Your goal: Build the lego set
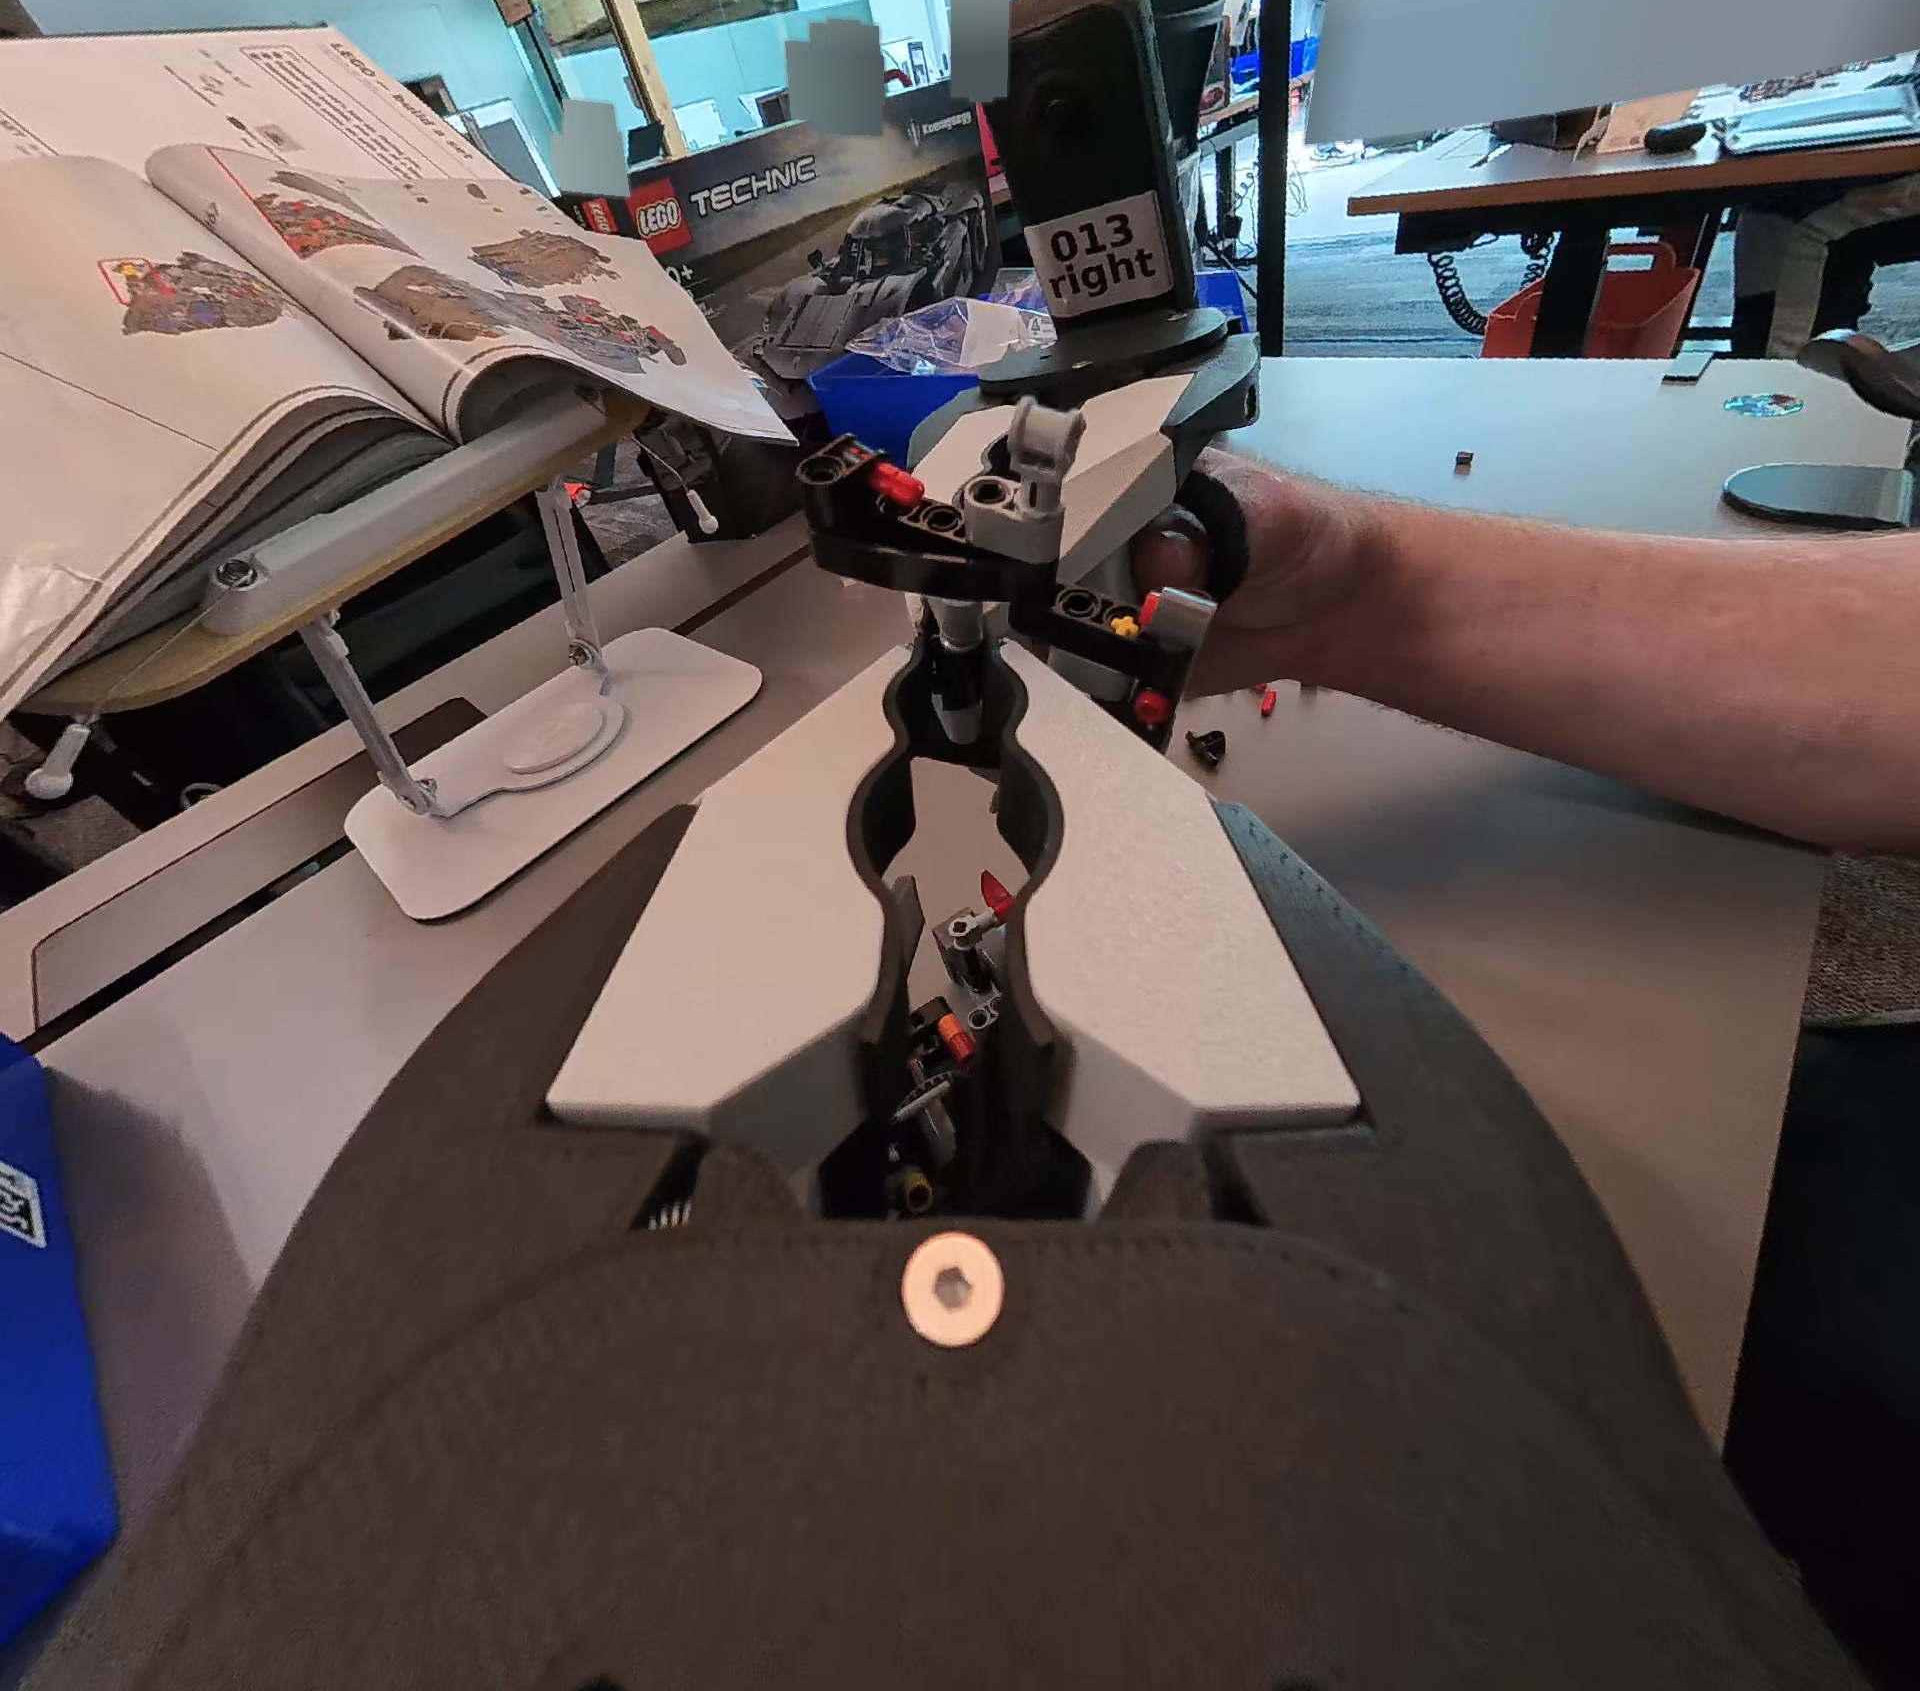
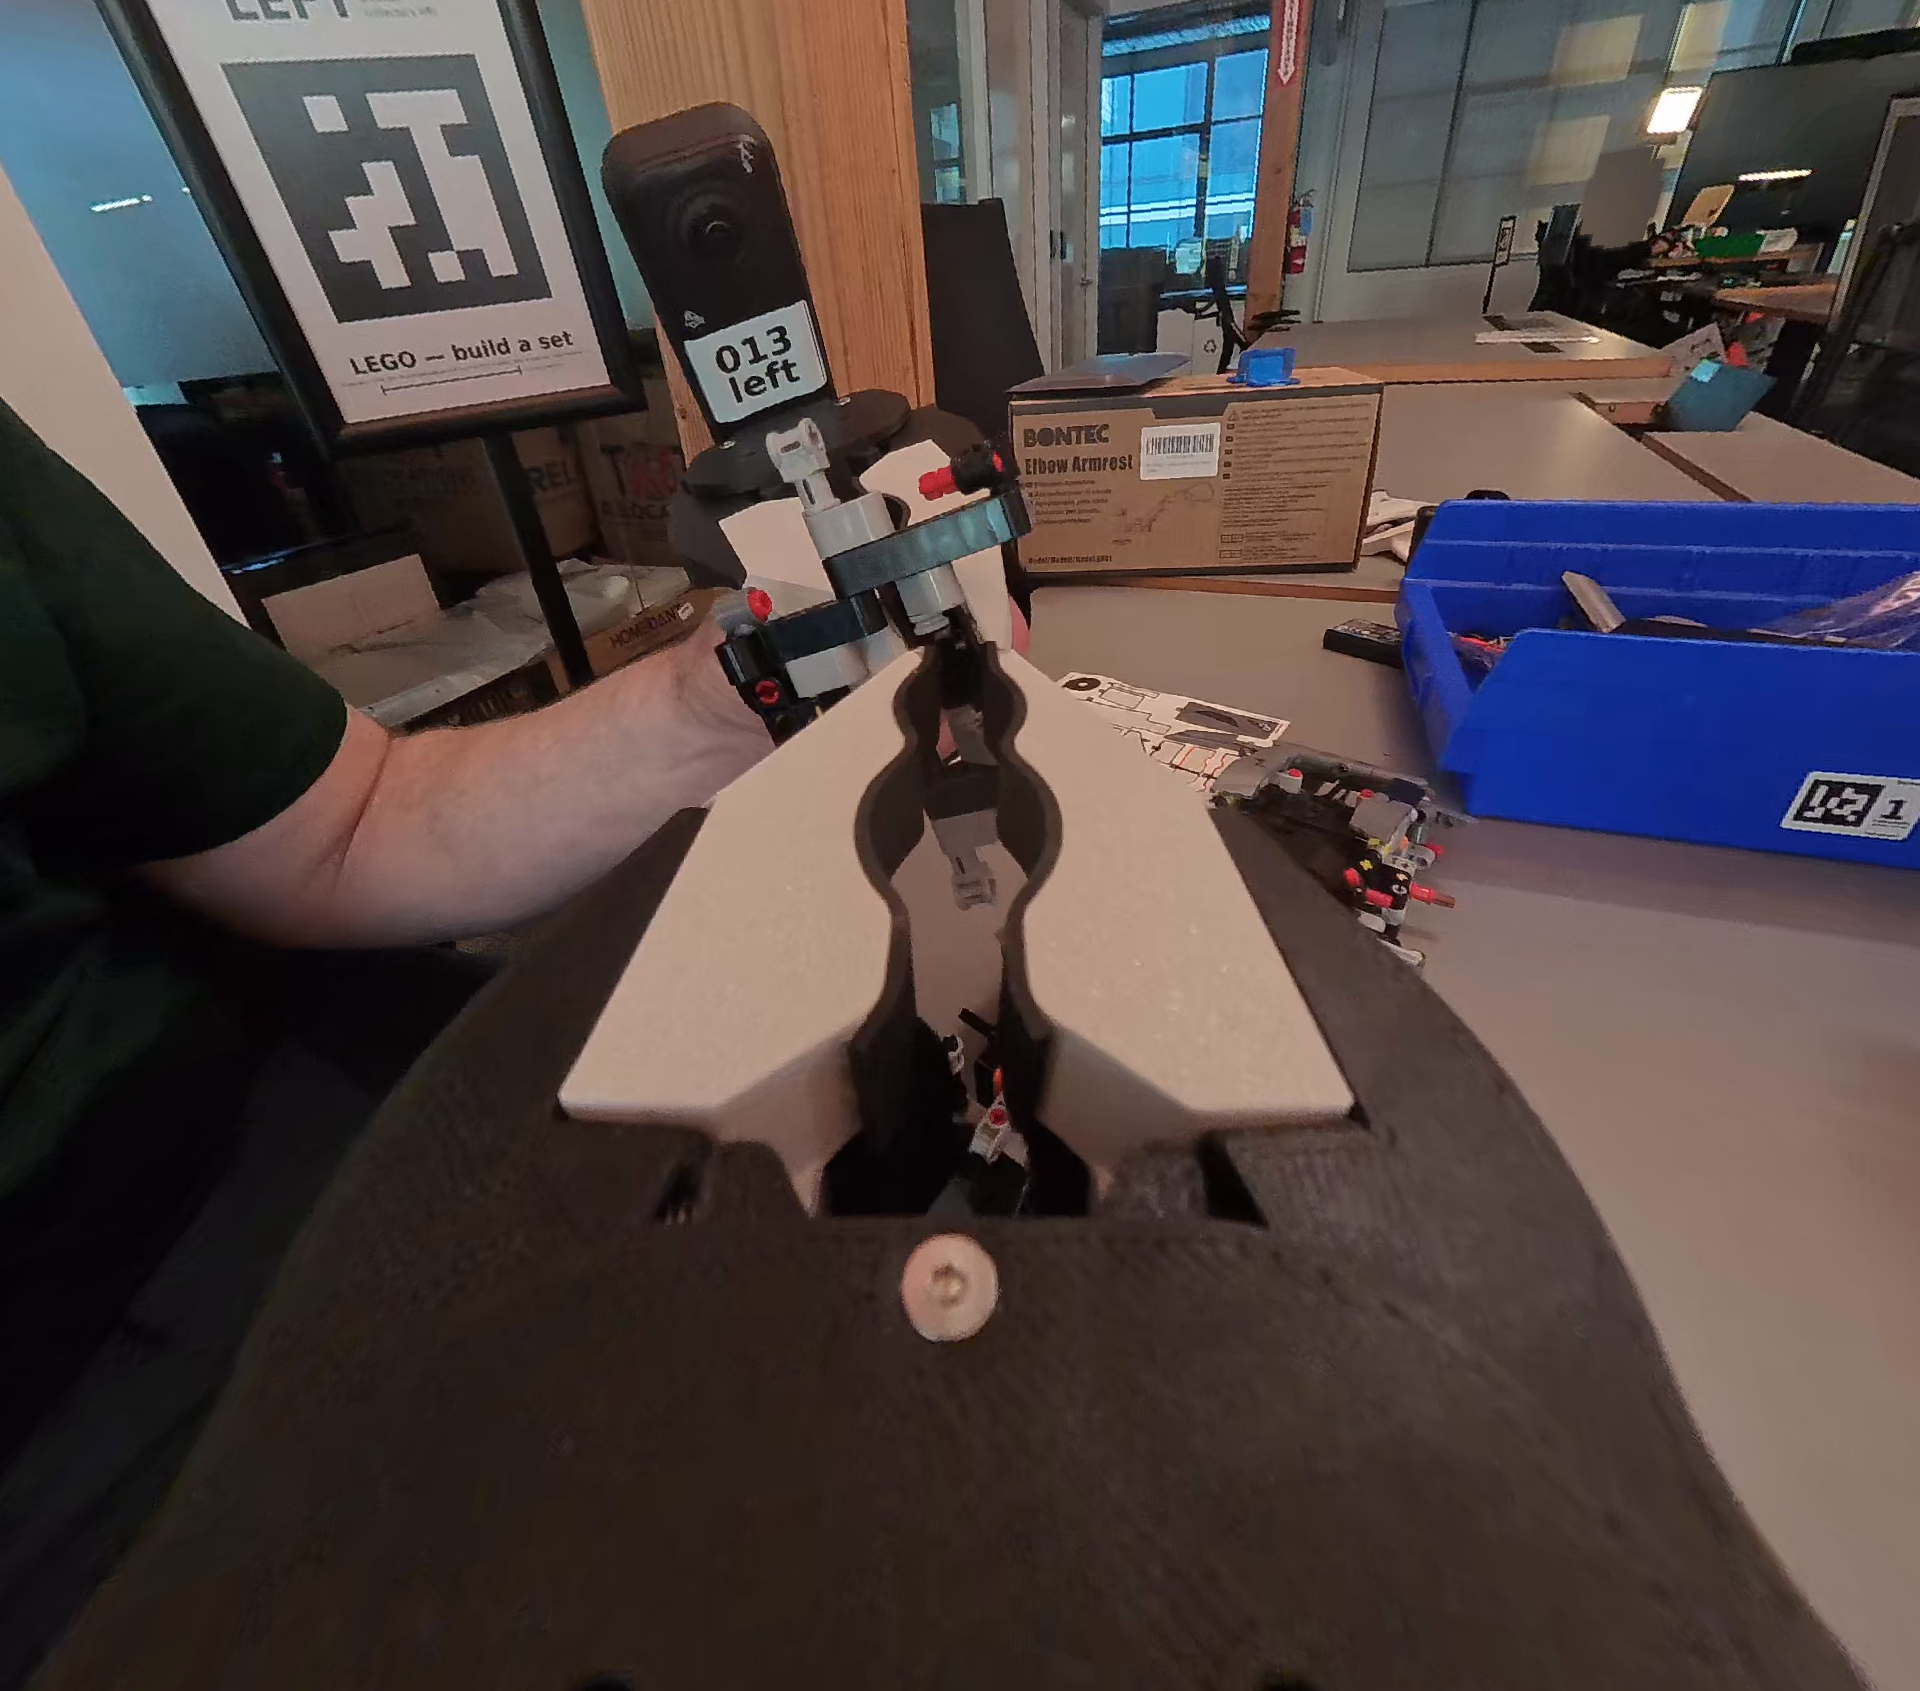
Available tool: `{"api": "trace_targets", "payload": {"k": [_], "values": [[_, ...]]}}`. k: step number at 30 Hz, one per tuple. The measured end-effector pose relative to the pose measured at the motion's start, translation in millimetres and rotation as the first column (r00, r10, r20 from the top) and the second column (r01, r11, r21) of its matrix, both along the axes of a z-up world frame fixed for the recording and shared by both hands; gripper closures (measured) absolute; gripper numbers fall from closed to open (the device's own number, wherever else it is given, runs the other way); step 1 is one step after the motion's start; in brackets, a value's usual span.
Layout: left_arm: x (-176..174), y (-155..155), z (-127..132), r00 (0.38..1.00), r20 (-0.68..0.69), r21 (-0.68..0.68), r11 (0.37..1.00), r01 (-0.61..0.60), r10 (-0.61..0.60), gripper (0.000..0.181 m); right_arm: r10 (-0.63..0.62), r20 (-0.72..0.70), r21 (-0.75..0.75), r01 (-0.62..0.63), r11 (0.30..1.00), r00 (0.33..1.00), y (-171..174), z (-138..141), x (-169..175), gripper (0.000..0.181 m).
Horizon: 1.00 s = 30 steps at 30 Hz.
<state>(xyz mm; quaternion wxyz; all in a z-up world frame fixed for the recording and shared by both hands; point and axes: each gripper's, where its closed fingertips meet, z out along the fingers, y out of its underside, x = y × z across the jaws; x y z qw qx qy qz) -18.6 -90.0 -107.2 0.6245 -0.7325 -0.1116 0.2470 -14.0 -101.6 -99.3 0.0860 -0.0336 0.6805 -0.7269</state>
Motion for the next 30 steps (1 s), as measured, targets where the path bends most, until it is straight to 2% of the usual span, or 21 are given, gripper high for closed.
{"api": "trace_targets", "payload": {"k": [8,11,16,20,24,27,30], "values": [[0.3,3.7,2.6,1.0,0.018,0.017,1.0,0.013,-0.013,0.175,0.006,0.013,-0.015,-0.006,1.0,1.0,3.4,1.9,-1.3,0.18],[-3.7,1.9,2.5,1.0,0.028,0.026,1.0,-0.016,0.015,0.159,-0.002,0.018,-0.031,0.003,1.0,1.0,7.1,3.8,-4.3,0.181],[-5.8,-7.7,0.2,0.997,0.023,0.004,0.998,-0.069,0.069,0.154,-0.017,0.017,-0.03,0.017,0.999,1.0,11.2,1.8,-8.9,0.181],[-6.0,-25.3,-2.8,0.994,0.036,-0.007,0.994,-0.106,0.106,0.147,-0.086,-0.019,0.007,0.086,0.996,0.996,15.6,-6.3,-20.3,0.181],[-10.5,-44.4,-31.4,0.98,0.095,-0.122,0.979,-0.161,0.173,0.127,-0.166,-0.147,0.1,0.182,0.978,0.975,14.9,-18.6,-26.0,0.181],[-12.6,-54.2,-55.1,0.973,0.091,-0.21,0.959,-0.191,0.214,0.124,-0.188,-0.271,0.149,0.234,0.961,0.944,11.6,-22.3,-20.7,0.181],[-8.5,-52.7,-66.7,0.977,0.112,-0.219,0.964,-0.153,0.18,0.124,-0.204,-0.369,0.211,0.295,0.932,0.907,11.5,-34.6,-18.6,0.181]]}}
